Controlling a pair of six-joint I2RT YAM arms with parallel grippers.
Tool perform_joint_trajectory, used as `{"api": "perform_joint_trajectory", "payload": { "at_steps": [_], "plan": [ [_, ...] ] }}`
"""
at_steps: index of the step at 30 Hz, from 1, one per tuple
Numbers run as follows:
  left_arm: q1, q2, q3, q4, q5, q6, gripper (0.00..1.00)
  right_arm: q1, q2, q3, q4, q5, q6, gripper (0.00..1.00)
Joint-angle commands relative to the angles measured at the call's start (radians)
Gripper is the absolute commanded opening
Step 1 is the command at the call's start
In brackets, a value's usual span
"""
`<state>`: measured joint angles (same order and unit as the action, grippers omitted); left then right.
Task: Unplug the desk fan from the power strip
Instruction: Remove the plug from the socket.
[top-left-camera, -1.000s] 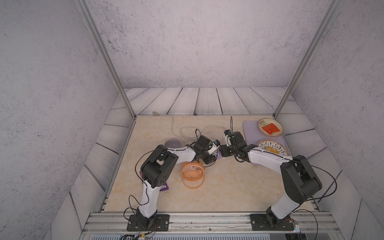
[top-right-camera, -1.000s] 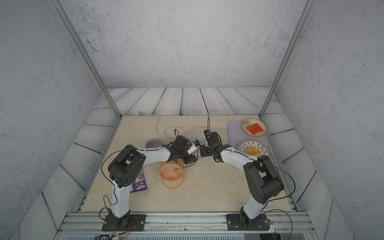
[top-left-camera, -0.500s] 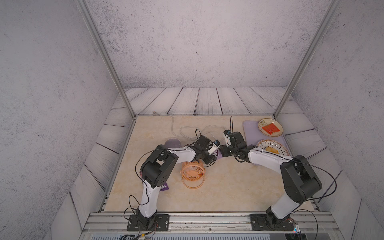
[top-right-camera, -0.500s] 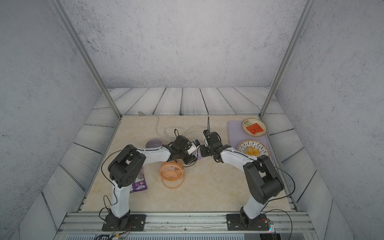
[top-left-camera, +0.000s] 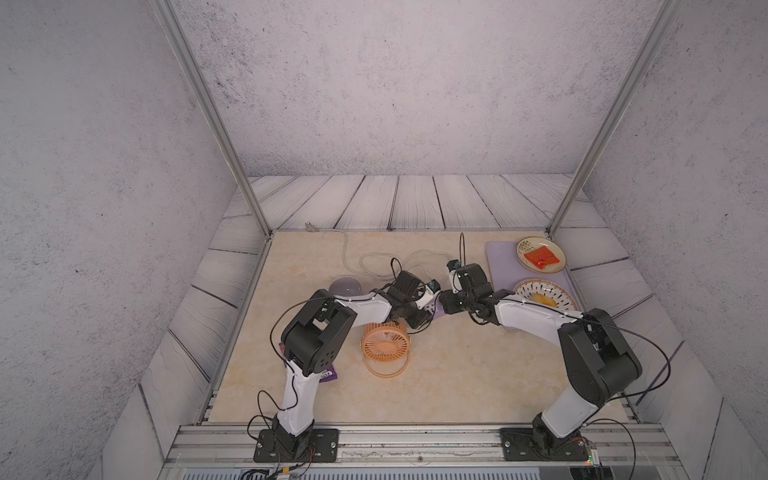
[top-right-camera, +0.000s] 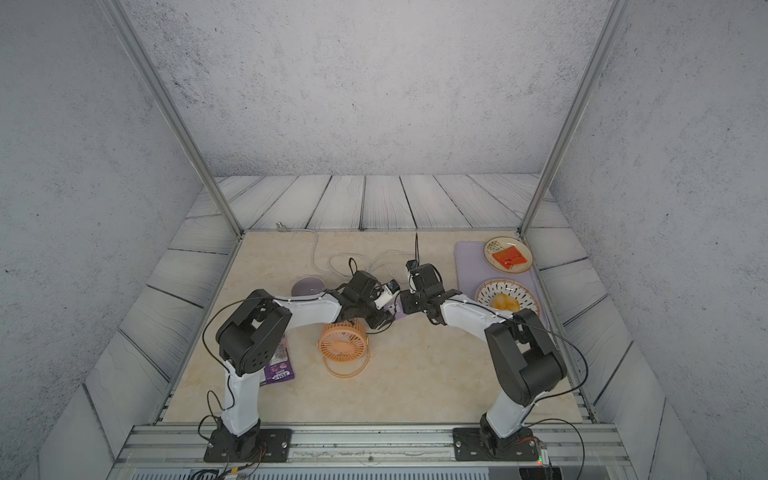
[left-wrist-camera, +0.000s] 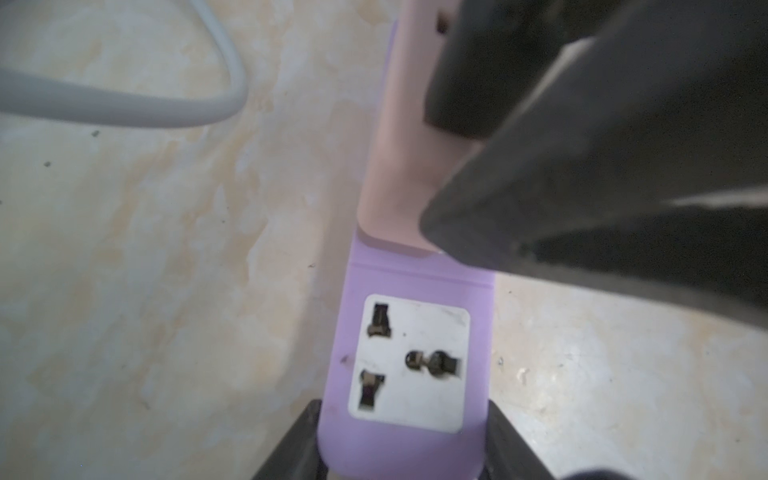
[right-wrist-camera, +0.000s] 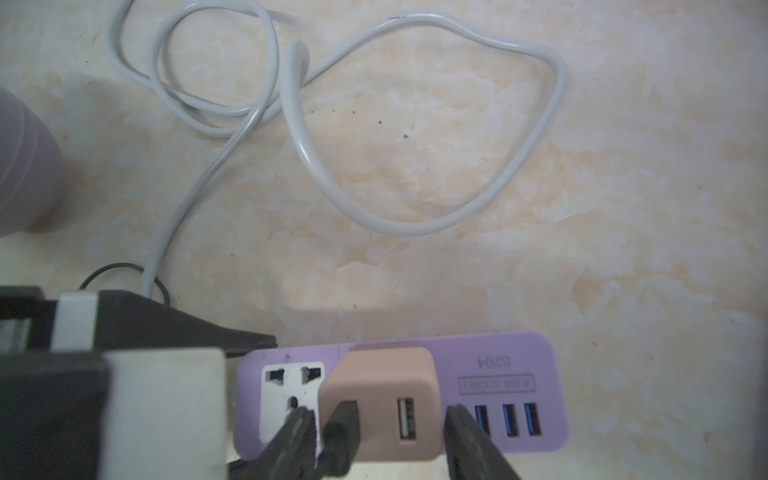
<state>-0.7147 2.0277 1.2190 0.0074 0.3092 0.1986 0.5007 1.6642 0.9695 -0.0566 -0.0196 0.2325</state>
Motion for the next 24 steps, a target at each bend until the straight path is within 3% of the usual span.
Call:
{"api": "perform_joint_trajectory", "payload": {
  "at_steps": [1,24],
  "plan": [
    [-0.012,-0.011,-0.001,-0.041,0.031,0.021,0.0,-0.002,0.011,0.019,0.018,0.006,-0.007,0.53],
    [-0.012,-0.002,-0.002,-0.04,0.036,0.021,0.0,-0.001,0.038,0.083,-0.055,0.01,-0.028,0.48]
  ]
}}
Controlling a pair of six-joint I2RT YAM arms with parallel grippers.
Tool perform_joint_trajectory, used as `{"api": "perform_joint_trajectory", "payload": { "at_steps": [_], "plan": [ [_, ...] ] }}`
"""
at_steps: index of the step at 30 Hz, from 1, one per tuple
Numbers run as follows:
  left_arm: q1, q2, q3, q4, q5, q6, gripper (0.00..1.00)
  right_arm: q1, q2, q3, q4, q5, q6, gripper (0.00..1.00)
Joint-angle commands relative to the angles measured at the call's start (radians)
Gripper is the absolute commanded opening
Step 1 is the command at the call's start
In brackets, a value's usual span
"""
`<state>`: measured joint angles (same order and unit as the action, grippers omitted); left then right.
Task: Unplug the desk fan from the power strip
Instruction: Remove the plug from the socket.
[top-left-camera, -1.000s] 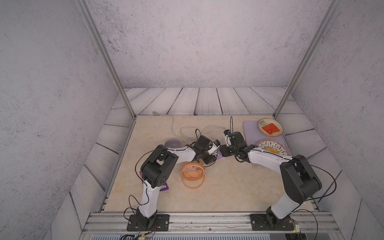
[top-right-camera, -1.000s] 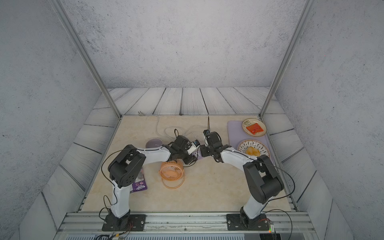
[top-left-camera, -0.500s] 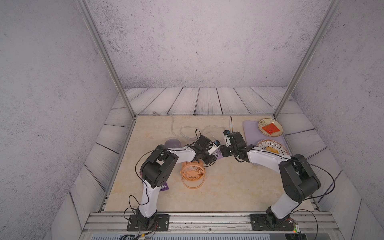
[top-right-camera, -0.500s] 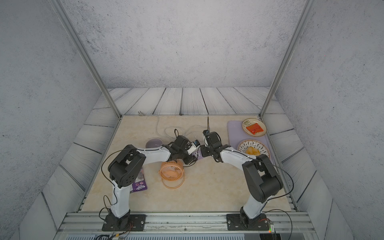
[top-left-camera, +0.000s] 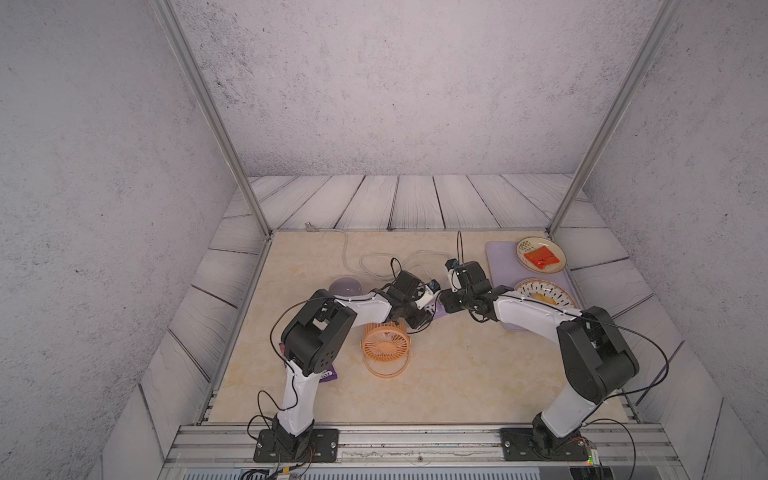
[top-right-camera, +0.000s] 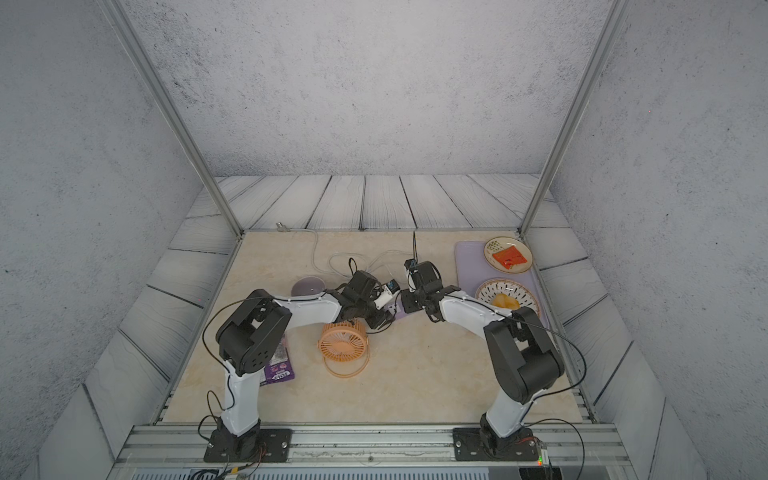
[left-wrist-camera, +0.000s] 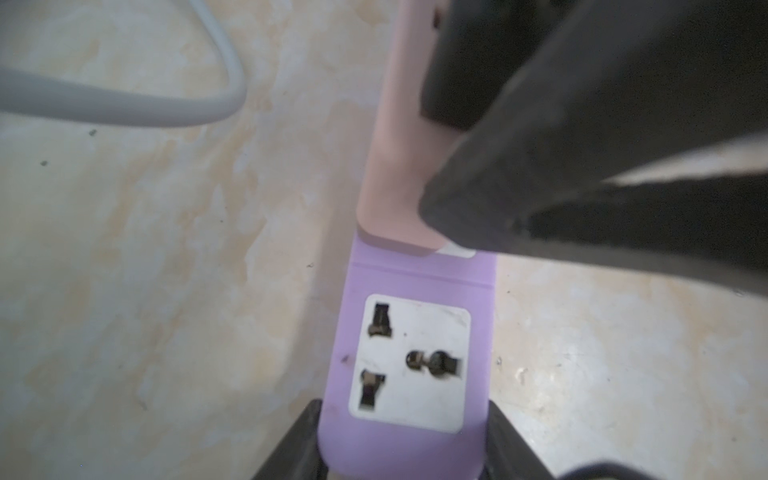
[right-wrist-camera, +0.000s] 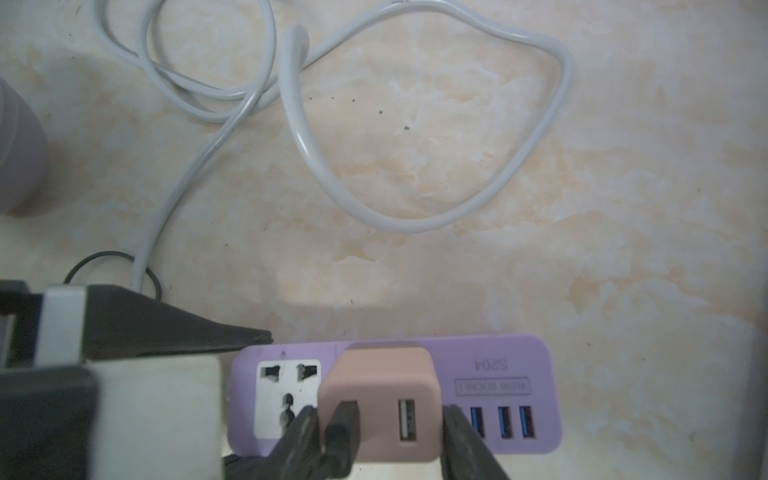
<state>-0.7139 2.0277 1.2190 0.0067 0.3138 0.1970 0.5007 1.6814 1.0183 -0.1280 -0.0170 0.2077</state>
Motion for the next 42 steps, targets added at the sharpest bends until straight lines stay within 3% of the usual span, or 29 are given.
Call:
{"api": "perform_joint_trajectory", "payload": {
  "at_steps": [1,42],
  "plan": [
    [-0.014,-0.001,-0.001,-0.04,0.033,0.022,0.0,-0.001,0.021,0.037,0.013,0.008,-0.004,0.48],
    [-0.015,0.001,-0.005,-0.038,0.04,0.019,0.0,0.015,0.049,0.146,-0.136,0.057,0.006,0.41]
  ]
}}
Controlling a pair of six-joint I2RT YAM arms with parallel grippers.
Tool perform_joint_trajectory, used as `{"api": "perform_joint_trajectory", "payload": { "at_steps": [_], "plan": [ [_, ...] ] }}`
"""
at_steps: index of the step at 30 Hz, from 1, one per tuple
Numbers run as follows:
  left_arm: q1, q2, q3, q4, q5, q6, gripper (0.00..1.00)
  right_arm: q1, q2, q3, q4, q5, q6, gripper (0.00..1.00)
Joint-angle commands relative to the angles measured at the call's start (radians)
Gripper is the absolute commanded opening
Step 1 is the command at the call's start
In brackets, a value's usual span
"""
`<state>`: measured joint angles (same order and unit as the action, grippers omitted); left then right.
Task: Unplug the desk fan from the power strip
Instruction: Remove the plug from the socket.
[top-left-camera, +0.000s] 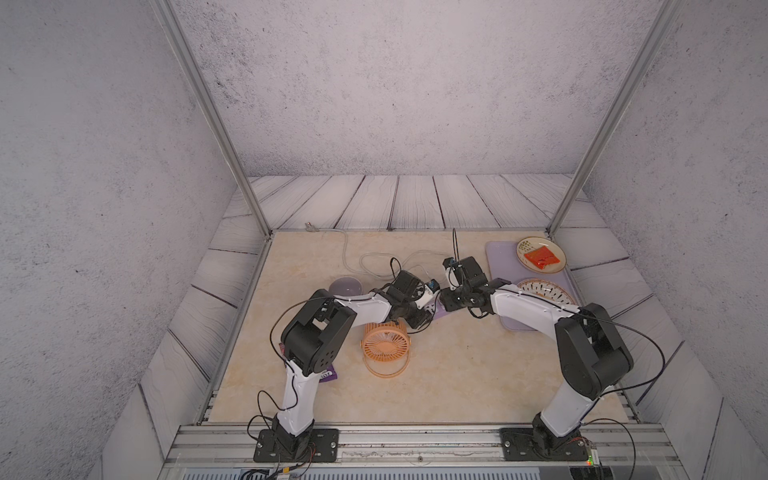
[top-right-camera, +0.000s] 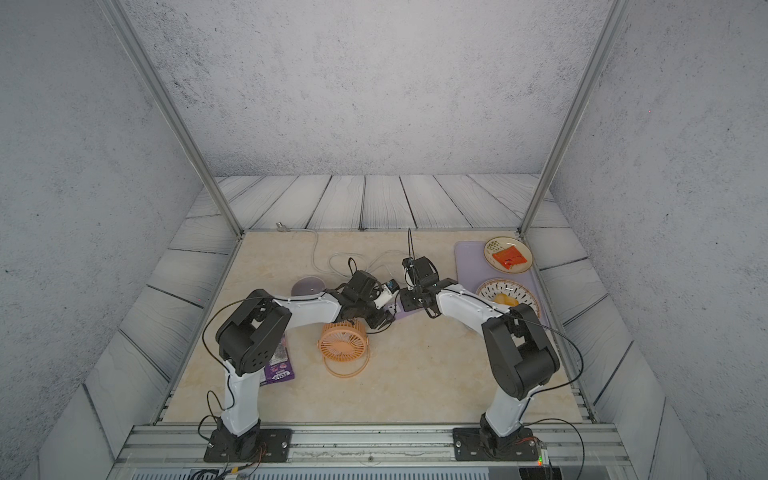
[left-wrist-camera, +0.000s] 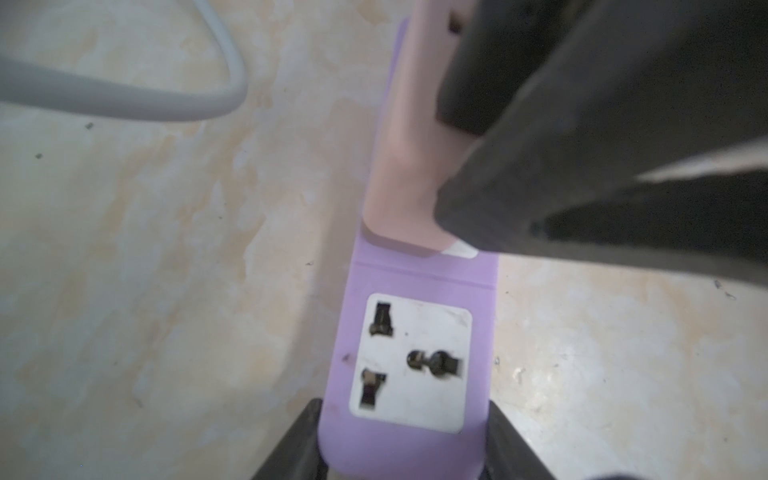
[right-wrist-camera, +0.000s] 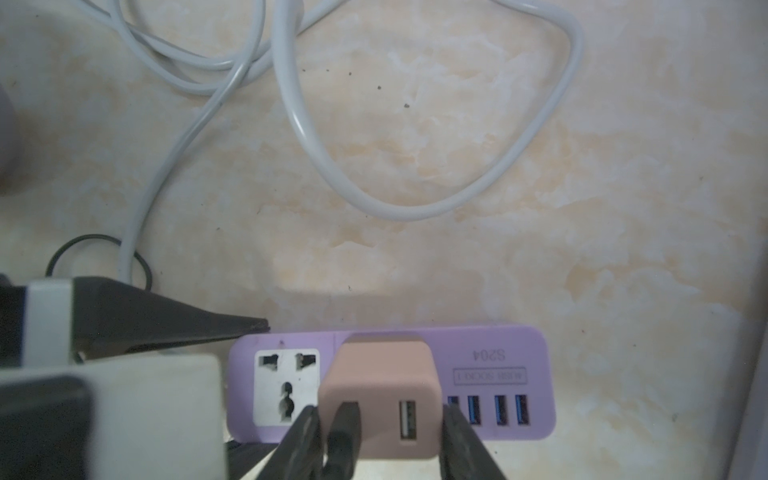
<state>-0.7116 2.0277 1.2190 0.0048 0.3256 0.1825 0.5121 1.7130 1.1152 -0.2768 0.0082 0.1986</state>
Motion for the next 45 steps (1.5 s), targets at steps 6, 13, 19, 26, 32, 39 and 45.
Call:
{"api": "perform_joint_trajectory", "payload": {
  "at_steps": [6,13,19,26,32,39,45],
  "plan": [
    [-0.017,0.0,-0.006,-0.034,0.029,0.032,0.0,0.001,0.055,0.093,-0.039,0.03,0.011,0.41],
    [-0.019,0.0,-0.006,-0.032,0.031,0.032,0.0,0.004,0.05,0.085,-0.014,0.017,0.015,0.44],
    [-0.019,-0.001,-0.007,-0.034,0.031,0.032,0.0,0.004,0.04,0.066,0.013,0.029,0.015,0.53],
    [-0.019,-0.003,-0.006,-0.033,0.033,0.031,0.0,0.003,0.027,0.039,0.063,0.019,0.01,0.57],
    [-0.019,0.0,-0.006,-0.032,0.038,0.029,0.0,0.003,0.021,0.028,0.095,-0.016,0.01,0.59],
    [-0.019,0.001,-0.004,-0.035,0.046,0.029,0.0,0.0,-0.005,-0.009,0.143,-0.037,0.001,0.6],
    [-0.019,0.004,-0.002,-0.042,0.047,0.032,0.0,-0.008,-0.032,-0.062,0.19,-0.048,-0.002,0.6]
  ]
}}
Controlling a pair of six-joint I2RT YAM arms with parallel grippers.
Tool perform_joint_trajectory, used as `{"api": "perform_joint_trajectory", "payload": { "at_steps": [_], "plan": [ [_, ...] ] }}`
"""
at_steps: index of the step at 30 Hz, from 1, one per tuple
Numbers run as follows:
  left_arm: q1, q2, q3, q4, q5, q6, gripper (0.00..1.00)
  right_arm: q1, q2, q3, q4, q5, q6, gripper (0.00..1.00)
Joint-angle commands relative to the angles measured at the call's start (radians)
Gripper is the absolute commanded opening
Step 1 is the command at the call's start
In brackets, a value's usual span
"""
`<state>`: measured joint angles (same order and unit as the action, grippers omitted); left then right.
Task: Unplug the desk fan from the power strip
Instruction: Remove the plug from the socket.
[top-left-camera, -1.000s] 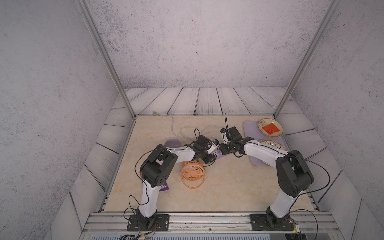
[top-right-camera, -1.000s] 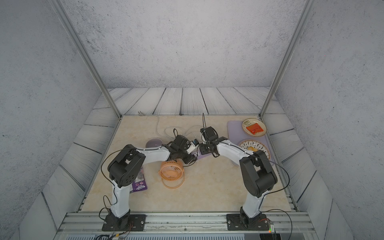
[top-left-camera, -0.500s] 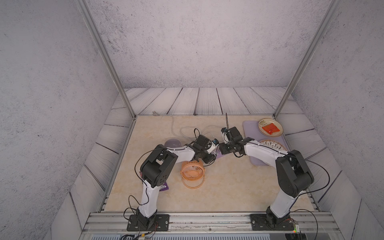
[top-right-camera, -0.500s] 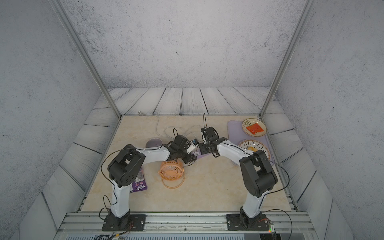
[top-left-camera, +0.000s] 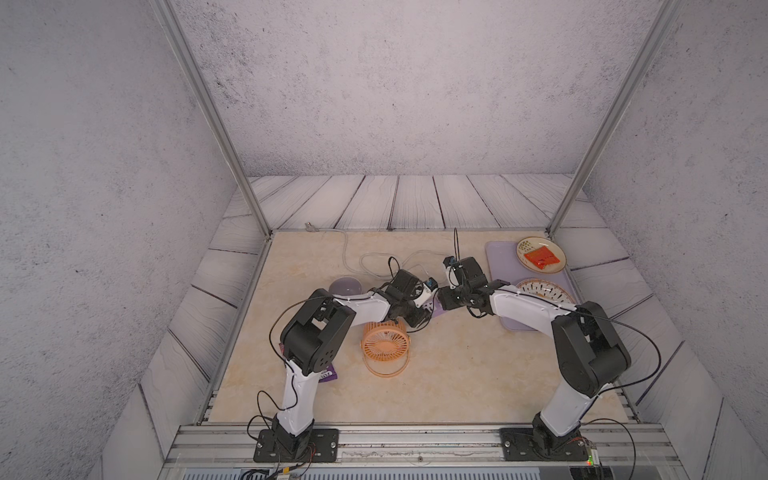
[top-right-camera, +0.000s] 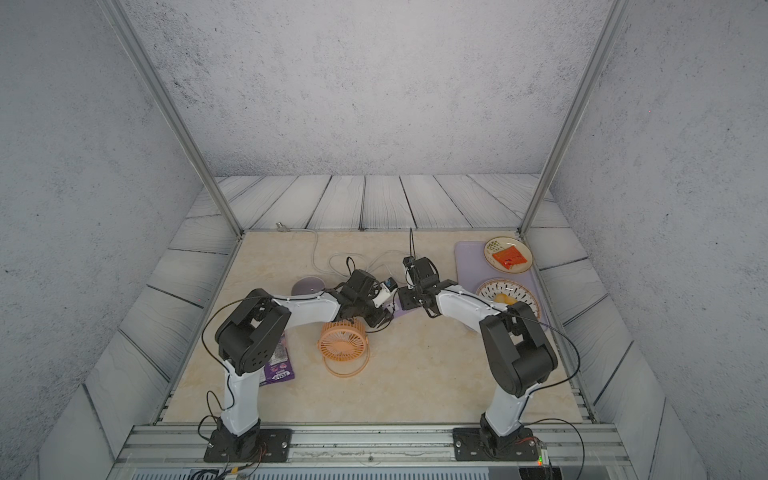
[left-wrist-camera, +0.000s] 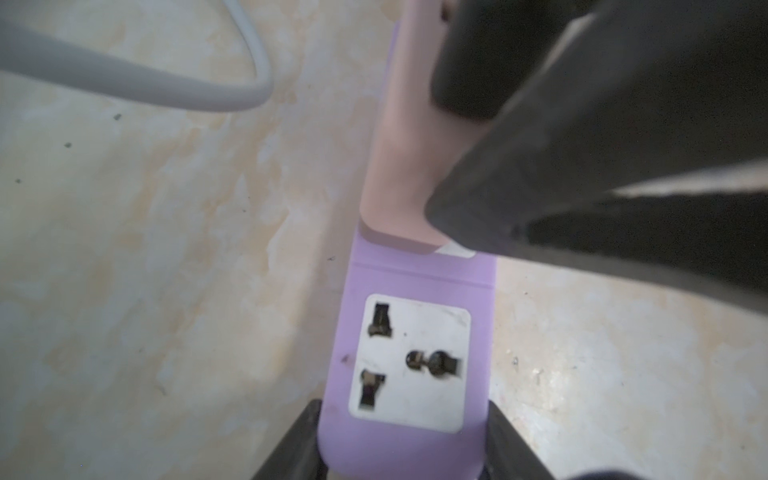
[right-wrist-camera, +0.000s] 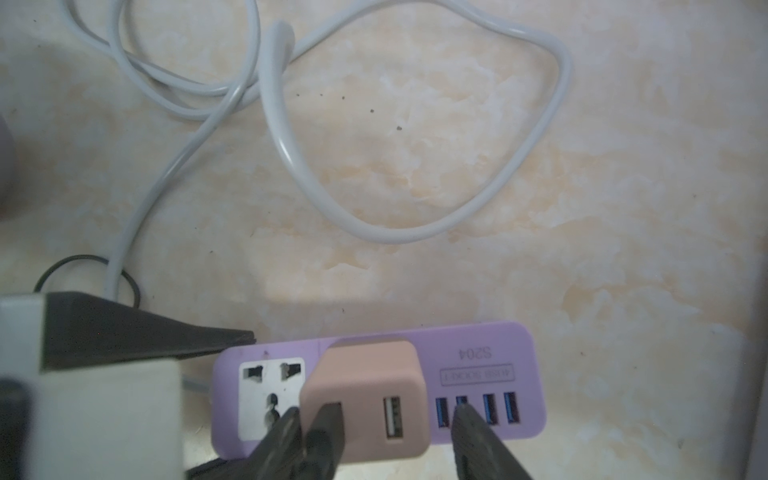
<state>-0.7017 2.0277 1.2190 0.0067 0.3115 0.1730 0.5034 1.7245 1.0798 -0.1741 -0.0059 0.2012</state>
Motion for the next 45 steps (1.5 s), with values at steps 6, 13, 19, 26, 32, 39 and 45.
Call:
{"api": "perform_joint_trajectory", "payload": {
  "at_steps": [6,13,19,26,32,39,45],
  "plan": [
    [-0.028,0.0,-0.002,-0.045,0.062,0.043,0.0,-0.003,-0.074,-0.056,0.131,-0.044,-0.005,0.6],
    [-0.028,-0.001,-0.003,-0.049,0.062,0.045,0.0,-0.005,-0.059,-0.068,0.157,-0.052,-0.005,0.59],
    [-0.028,-0.001,-0.004,-0.051,0.065,0.048,0.0,-0.01,-0.045,-0.076,0.185,-0.06,-0.002,0.57],
    [-0.028,0.002,-0.004,-0.051,0.067,0.049,0.0,-0.014,-0.04,-0.076,0.191,-0.062,-0.012,0.51],
    [-0.028,0.009,0.003,-0.056,0.071,0.047,0.0,-0.012,-0.037,-0.061,0.151,-0.061,-0.016,0.45],
    [-0.029,0.012,0.002,-0.055,0.073,0.048,0.0,-0.008,-0.02,0.005,0.049,-0.05,-0.012,0.43],
    [-0.032,0.013,0.002,-0.055,0.073,0.048,0.0,-0.006,0.009,0.091,-0.074,-0.041,-0.019,0.43]
  ]
}}
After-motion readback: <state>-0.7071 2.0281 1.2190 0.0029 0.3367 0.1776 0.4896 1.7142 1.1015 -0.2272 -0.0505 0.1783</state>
